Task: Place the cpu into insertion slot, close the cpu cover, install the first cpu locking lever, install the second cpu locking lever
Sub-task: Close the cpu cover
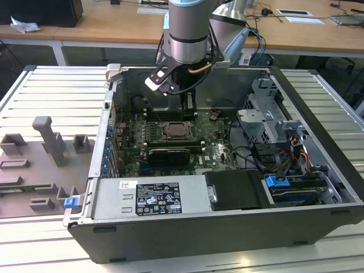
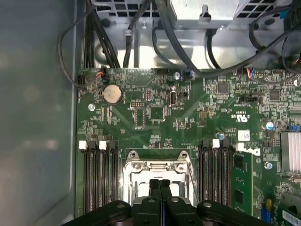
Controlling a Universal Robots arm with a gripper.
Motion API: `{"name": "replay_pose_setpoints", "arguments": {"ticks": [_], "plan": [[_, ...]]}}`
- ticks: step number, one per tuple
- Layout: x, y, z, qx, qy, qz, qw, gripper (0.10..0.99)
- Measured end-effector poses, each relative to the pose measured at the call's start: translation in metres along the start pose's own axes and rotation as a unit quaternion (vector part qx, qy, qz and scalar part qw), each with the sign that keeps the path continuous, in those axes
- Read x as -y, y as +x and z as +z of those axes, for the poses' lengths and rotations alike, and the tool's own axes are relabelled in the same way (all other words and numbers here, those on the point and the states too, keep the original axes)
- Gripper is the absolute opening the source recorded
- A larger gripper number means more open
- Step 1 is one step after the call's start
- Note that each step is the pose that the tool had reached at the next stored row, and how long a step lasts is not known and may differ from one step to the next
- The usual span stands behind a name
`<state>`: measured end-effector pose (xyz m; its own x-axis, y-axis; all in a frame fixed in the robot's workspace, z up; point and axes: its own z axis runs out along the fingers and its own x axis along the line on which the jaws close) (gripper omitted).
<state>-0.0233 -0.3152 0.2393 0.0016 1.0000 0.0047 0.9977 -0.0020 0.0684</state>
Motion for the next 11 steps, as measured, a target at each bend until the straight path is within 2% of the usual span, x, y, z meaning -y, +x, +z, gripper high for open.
{"name": "replay_pose_setpoints", "arguments": {"ticks": [3, 8, 11], "plan": [[0.0038, 0.0, 0.0027, 0.0, 0.0013, 0.0, 1.0, 0.106], [0.0178, 0.0, 0.0038, 0.0, 0.002, 0.0, 1.0, 0.106], [0.0216, -0.0001, 0.0041, 0.0, 0.002, 0.0, 1.0, 0.106]]}}
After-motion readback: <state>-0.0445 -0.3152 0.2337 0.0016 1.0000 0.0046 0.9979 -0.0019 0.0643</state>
